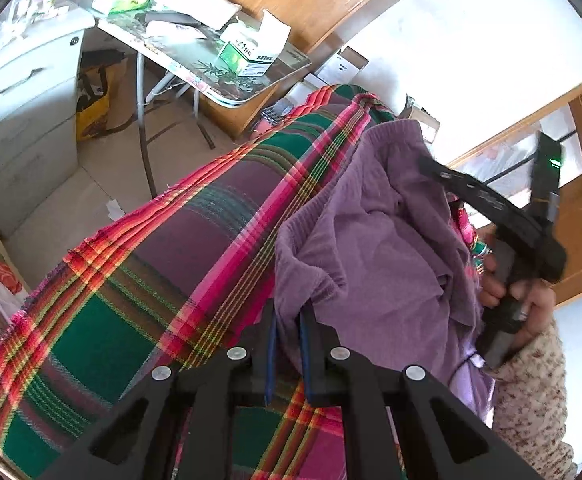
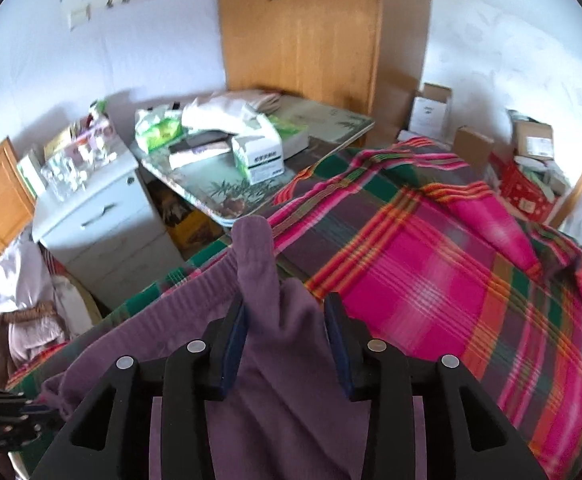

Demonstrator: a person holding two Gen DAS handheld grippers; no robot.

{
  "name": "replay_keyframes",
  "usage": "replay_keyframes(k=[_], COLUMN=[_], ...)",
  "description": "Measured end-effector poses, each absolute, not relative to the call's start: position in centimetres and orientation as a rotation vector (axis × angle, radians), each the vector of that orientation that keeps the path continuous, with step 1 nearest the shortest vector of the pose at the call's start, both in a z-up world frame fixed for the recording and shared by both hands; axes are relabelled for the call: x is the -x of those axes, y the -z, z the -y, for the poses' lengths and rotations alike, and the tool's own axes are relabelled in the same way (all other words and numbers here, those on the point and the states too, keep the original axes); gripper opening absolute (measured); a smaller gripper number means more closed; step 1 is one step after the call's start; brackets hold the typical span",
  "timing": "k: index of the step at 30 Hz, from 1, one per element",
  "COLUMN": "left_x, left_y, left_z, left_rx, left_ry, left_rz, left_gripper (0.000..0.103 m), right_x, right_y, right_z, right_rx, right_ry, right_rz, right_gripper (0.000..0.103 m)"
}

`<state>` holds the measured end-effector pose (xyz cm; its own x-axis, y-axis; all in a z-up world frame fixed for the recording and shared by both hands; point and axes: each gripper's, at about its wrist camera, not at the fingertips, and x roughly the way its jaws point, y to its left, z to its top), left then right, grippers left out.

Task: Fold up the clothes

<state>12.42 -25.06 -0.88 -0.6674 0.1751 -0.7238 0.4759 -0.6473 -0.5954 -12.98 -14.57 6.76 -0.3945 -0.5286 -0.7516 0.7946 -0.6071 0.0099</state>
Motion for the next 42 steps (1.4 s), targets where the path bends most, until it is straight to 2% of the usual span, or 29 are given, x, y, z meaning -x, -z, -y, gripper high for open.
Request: replay_keyframes(k=[11,14,19,23,28,36,42], left_x=[-14.3,-14.9,-15.2,-14.8,-14.1,-14.7,-15.3], left_y=[0.4,0.1,-1.7,-2.4,-1.2,-0.2,0.0], left_z=[25.0,24.8,22.8,20.6,18.8,20.0,22.0], left_rx=[-1.166,-1.168,-1.148,-1.167,-1.267,-1.228,-1.145], left_ry=[2.382,2.377,2.456,2.522,2.529,2.441,2.395], left_rz=[-1.223,-1.242,-1.155,-1.071,-1.107,-1.140,-1.192], left_gripper=[0.013,0.013,0.013,0.014,0.018,0.027,0.031], right_x=[8.0,6.4,3.4,0.9,-0.8,-0.7,-2.8], right_y=[-11.6,-12.3,-12.2,-11.0,-7.9,-3.0,-1.9], right_z=[1.7,-4.4,-15.2,-22.0,-26.7,-28.6,-28.5], right_rx=[-0.905,-0.909,-0.922,-0.962,-1.048,-1.152,-1.091], right_ry=[2.194,2.269,2.443,2.592,2.641,2.552,2.445], right_rz=[-0.347,-0.232,0.016,0.148,0.311,0.550,0.709], right_gripper=[0.040,0.040,0.040,0.040,0.040,0.040,0.040])
